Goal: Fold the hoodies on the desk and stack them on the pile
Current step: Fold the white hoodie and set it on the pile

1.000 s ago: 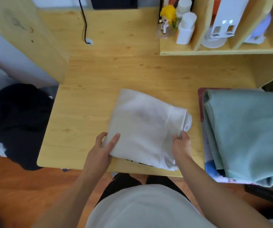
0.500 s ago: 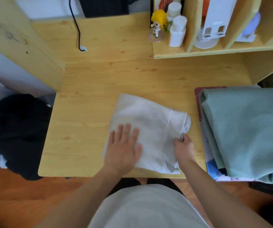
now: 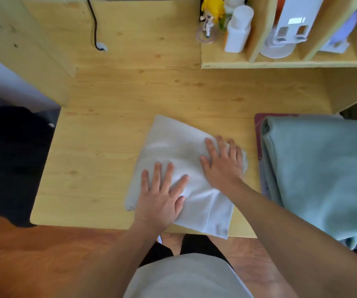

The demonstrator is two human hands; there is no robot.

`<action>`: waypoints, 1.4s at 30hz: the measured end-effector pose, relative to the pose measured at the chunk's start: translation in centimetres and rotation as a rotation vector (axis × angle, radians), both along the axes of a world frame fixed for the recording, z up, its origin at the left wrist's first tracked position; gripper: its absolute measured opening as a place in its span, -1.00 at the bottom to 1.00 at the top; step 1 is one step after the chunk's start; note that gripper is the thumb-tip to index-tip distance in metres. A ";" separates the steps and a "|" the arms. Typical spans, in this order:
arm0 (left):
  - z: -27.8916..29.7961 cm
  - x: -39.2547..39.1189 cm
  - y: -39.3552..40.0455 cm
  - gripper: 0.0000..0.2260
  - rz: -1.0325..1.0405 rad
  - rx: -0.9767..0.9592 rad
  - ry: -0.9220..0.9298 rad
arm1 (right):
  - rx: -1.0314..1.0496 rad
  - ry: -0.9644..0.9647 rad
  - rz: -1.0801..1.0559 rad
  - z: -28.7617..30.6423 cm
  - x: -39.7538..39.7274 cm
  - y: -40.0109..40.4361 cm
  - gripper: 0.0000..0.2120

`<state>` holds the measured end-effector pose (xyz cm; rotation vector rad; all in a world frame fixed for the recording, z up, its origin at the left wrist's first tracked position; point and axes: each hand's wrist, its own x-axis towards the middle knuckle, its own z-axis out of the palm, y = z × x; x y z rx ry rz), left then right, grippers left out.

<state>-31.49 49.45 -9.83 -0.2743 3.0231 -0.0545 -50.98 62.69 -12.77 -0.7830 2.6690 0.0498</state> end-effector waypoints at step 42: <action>2.3 7.8 -5.2 -0.53 1.350 1.421 -0.033 | -0.459 -0.557 -1.007 4.4 12.2 1.5 -0.44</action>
